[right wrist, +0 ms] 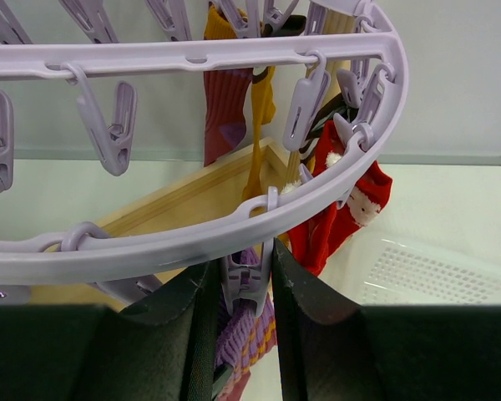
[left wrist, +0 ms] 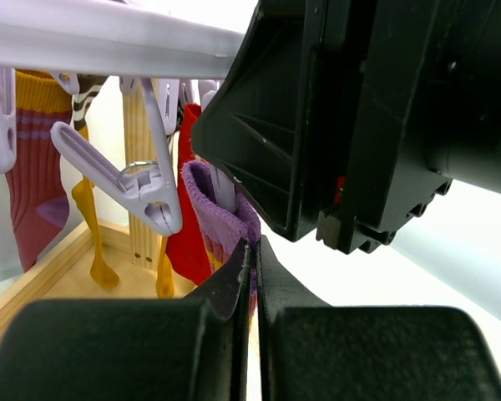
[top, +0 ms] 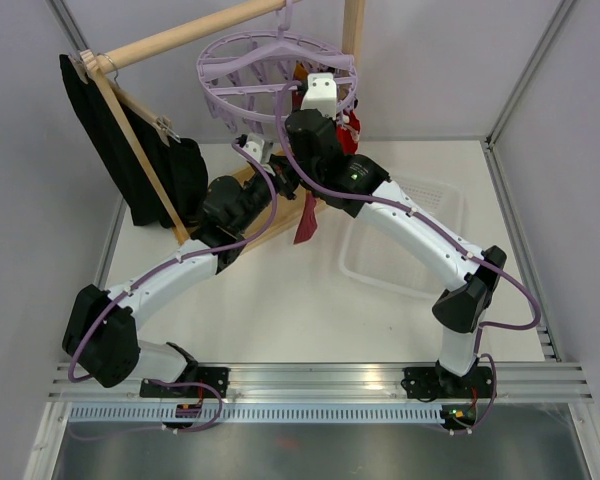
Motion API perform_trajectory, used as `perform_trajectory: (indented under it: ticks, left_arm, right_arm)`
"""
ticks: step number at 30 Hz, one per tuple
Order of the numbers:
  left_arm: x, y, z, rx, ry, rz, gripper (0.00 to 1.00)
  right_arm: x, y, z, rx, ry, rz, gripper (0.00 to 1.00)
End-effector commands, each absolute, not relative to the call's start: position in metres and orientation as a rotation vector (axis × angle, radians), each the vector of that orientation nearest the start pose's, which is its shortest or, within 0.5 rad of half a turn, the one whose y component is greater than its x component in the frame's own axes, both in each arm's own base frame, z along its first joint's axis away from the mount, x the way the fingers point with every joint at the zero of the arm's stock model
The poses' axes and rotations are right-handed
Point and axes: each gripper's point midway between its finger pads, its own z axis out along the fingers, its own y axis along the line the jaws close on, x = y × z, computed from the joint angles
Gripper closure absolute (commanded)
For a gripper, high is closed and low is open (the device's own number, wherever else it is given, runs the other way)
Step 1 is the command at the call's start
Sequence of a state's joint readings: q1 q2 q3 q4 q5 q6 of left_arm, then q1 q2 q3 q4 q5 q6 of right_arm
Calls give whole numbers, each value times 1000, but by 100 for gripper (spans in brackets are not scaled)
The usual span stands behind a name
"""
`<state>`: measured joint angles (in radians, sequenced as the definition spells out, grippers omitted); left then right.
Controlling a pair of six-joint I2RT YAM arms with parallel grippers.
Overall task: Clip the socks to the hanger
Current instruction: Clamp the sock onto the hanger.
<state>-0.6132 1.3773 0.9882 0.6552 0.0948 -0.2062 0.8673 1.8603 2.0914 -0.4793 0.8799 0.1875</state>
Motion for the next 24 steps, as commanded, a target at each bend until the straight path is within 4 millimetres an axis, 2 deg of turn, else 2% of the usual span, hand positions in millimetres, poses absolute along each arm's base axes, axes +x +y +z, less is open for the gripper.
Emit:
perform_trajectory:
  ticks: [1,24]
  left_arm:
    - [360,-282,411,335,1151,-744,98]
    - [358,-283,419,329,1127,-764,98]
  right_arm:
    - [423,290,406,66,1702,5,100]
    - [425,292,402,63,1704,7,100]
